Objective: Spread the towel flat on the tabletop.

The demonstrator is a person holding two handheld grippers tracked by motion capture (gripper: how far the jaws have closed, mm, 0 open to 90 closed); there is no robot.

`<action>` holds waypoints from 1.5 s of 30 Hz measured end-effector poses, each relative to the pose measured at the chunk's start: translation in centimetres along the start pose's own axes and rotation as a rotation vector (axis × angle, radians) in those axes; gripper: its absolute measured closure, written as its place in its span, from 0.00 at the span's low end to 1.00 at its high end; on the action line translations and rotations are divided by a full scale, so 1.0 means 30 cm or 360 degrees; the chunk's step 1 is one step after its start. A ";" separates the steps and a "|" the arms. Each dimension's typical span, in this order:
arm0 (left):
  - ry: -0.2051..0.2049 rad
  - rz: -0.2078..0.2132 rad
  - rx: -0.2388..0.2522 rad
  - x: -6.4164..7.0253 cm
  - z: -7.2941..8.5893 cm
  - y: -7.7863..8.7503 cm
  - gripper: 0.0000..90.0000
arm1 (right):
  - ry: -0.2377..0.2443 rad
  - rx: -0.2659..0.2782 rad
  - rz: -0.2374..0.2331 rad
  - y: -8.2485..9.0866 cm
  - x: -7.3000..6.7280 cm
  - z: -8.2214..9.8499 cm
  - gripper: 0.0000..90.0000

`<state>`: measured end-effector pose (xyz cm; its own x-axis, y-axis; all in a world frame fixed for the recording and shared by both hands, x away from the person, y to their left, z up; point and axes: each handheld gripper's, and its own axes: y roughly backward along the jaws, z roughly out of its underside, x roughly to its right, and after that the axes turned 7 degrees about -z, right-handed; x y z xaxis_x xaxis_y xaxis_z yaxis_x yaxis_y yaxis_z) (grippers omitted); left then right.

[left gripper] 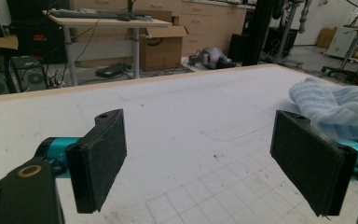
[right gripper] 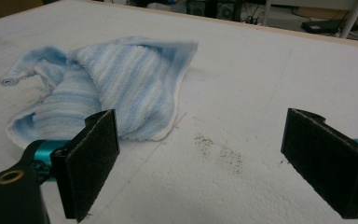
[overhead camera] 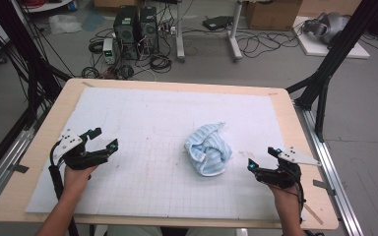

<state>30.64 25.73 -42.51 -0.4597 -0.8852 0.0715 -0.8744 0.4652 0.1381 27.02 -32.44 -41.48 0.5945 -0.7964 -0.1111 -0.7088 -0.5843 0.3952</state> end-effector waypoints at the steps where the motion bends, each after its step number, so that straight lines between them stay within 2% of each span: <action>1: -0.0001 -0.0001 0.0001 0.001 0.000 0.000 0.21 | 0.0001 0.0005 0.0007 0.000 0.002 0.000 0.12; 4: 0.0011 -0.0009 0.0006 0.005 0.002 0.000 0.21 | -0.0025 -0.0012 0.0008 0.000 0.000 0.002 0.12; 10: 0.0015 -0.0002 -0.0007 0.007 0.003 -0.005 0.21 | -0.0029 0.0032 0.0007 0.006 0.019 0.004 0.12; 11: 0.0017 0.0001 -0.0013 0.007 0.004 -0.004 0.21 | -0.0064 0.0021 -0.0001 0.005 0.015 0.005 0.12; 21: -0.0002 0.0020 -0.0021 0.021 0.004 -0.004 0.21 | 0.0000 0.0017 -0.0050 -0.010 -0.003 -0.009 0.12; 22: 0.0001 0.0024 -0.0027 0.021 0.004 -0.001 0.21 | -0.0015 -0.0002 -0.0075 -0.016 -0.018 -0.013 0.12; 23: -0.0003 0.0021 -0.0023 0.022 0.005 -0.001 0.21 | 0.0015 0.0014 -0.0075 -0.022 -0.018 -0.016 0.12; 25: 0.0000 0.0022 -0.0025 0.021 0.004 0.001 0.21 | -0.0006 -0.0012 -0.0084 -0.027 -0.034 -0.026 0.12; 29: 0.0010 0.0027 -0.0025 0.020 0.007 -0.003 0.21 | -0.0007 0.0000 -0.0118 -0.042 -0.043 -0.041 0.16; 30: 0.0010 0.0030 -0.0032 0.017 0.008 -0.003 0.21 | 0.0023 0.0001 -0.0184 -0.056 -0.050 -0.048 0.22; 31: 0.0010 0.0027 -0.0037 0.016 0.009 -0.004 0.21 | 0.0023 0.0001 -0.0184 -0.056 -0.050 -0.048 0.23; 32: 0.0021 0.0031 -0.0032 0.019 0.010 -0.007 0.21 | 0.0024 -0.0034 -0.0226 -0.072 -0.057 -0.055 0.28; 34: 0.0023 0.0031 -0.0042 0.017 0.013 -0.009 0.22 | 0.0043 -0.0052 -0.0282 -0.094 -0.067 -0.061 0.35; 35: 0.0023 0.0028 -0.0043 0.017 0.013 -0.009 0.22 | 0.0043 -0.0052 -0.0282 -0.094 -0.067 -0.061 0.35; 37: 0.0026 0.0025 -0.0043 0.015 0.013 -0.008 0.22 | 0.0108 -0.0080 -0.0352 -0.131 -0.097 -0.083 0.39; 41: 0.0033 0.0017 -0.0044 0.007 0.015 -0.009 0.22 | 0.0144 -0.0089 -0.0374 -0.176 -0.130 -0.127 0.40; 42: 0.0031 0.0017 -0.0052 0.003 0.015 -0.007 0.22 | 0.0169 -0.0090 -0.0399 -0.220 -0.145 -0.155 0.40; 44: 0.0032 0.0013 -0.0050 0.001 0.016 -0.009 0.22 | 0.0184 -0.0126 -0.0411 -0.262 -0.163 -0.180 0.40; 45: 0.0032 0.0014 -0.0054 -0.001 0.015 -0.008 0.22 | 0.0184 -0.0126 -0.0411 -0.262 -0.163 -0.180 0.40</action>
<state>30.80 25.65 -43.00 -0.4636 -0.8812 0.0929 -0.8645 0.4728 0.1706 31.75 -23.11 -39.13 0.7940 -0.5970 -0.1147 -0.4991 -0.7479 0.4377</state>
